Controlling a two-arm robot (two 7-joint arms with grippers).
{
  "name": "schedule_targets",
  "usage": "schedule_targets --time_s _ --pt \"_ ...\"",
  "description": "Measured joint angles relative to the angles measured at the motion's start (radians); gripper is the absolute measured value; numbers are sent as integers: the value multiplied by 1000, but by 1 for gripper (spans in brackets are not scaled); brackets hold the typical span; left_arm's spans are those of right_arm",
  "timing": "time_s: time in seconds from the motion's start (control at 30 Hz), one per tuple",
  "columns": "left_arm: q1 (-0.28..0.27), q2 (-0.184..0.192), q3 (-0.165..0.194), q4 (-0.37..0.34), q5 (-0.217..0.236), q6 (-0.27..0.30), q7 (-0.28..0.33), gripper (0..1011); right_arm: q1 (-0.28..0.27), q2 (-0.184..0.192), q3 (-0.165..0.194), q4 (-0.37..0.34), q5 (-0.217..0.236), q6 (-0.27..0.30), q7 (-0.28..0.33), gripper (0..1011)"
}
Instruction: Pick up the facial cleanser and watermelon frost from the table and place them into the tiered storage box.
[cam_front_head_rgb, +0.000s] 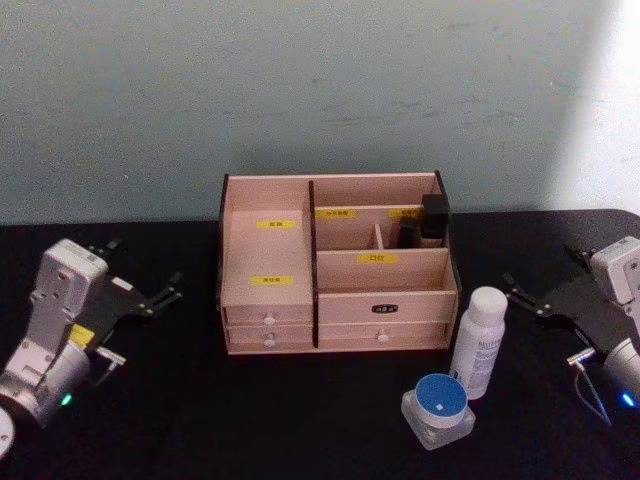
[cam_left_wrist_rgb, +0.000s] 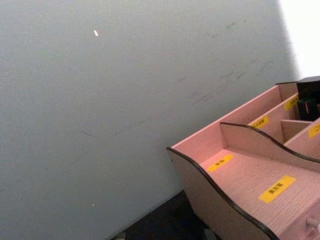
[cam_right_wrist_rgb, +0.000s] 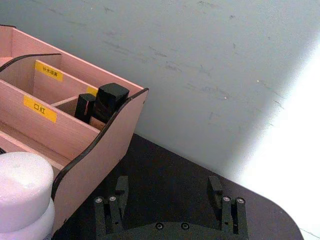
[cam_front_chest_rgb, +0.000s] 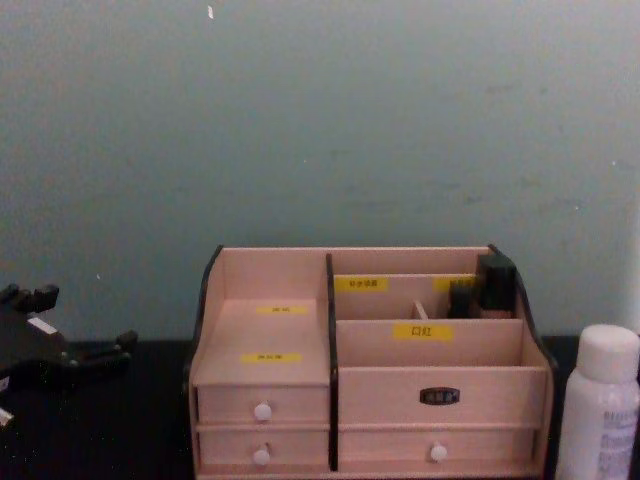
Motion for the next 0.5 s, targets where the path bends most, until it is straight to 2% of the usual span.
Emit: schedule_targets --time_s 0.5 --pt "0 0 0 0 0 0 0 1001 0 0 0 0 0 0 0 1002"
